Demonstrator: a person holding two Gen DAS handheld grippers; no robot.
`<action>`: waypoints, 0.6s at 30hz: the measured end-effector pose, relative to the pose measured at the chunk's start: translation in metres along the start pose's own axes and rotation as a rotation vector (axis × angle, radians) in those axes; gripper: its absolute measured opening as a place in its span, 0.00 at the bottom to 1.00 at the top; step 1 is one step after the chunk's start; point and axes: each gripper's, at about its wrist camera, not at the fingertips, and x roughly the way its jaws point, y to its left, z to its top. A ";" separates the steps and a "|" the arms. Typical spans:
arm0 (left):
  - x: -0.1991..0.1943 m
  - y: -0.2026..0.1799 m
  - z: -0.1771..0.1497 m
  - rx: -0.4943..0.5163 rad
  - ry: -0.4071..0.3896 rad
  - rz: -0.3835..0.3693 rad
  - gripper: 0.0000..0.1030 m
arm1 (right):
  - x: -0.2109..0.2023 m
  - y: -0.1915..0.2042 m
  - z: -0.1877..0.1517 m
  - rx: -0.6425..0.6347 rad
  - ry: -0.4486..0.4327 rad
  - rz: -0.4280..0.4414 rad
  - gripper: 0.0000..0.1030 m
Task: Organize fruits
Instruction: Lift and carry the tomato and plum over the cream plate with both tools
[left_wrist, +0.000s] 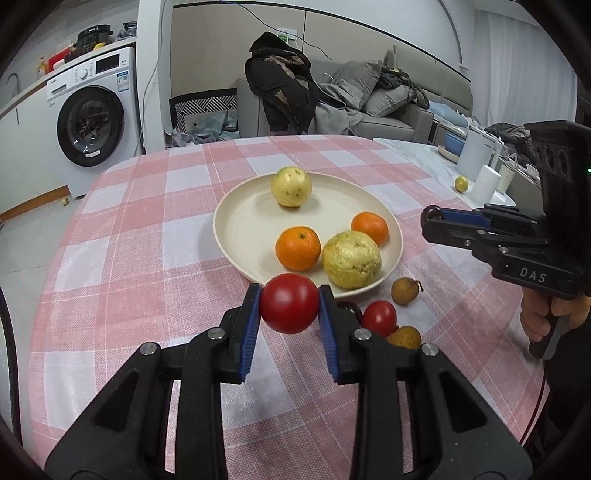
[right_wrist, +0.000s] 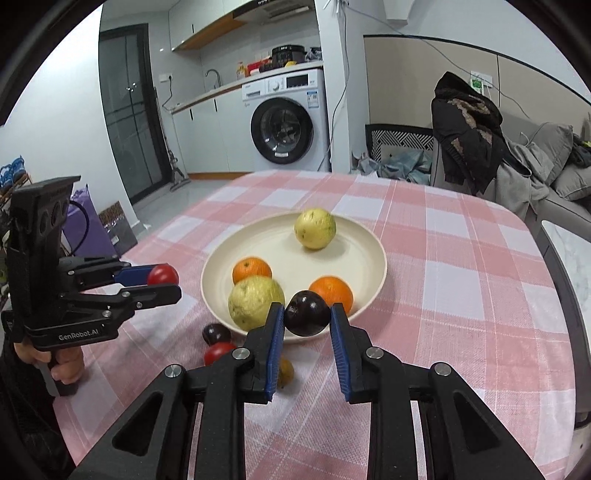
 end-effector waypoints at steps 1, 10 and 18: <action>0.000 0.001 0.002 -0.004 -0.007 0.002 0.26 | 0.000 0.000 0.002 0.002 -0.006 -0.001 0.25; -0.001 0.011 0.018 -0.031 -0.056 0.046 0.26 | 0.002 -0.003 0.018 0.030 -0.028 0.005 0.25; 0.008 0.016 0.029 -0.038 -0.064 0.067 0.26 | 0.004 -0.007 0.032 0.062 -0.045 0.010 0.25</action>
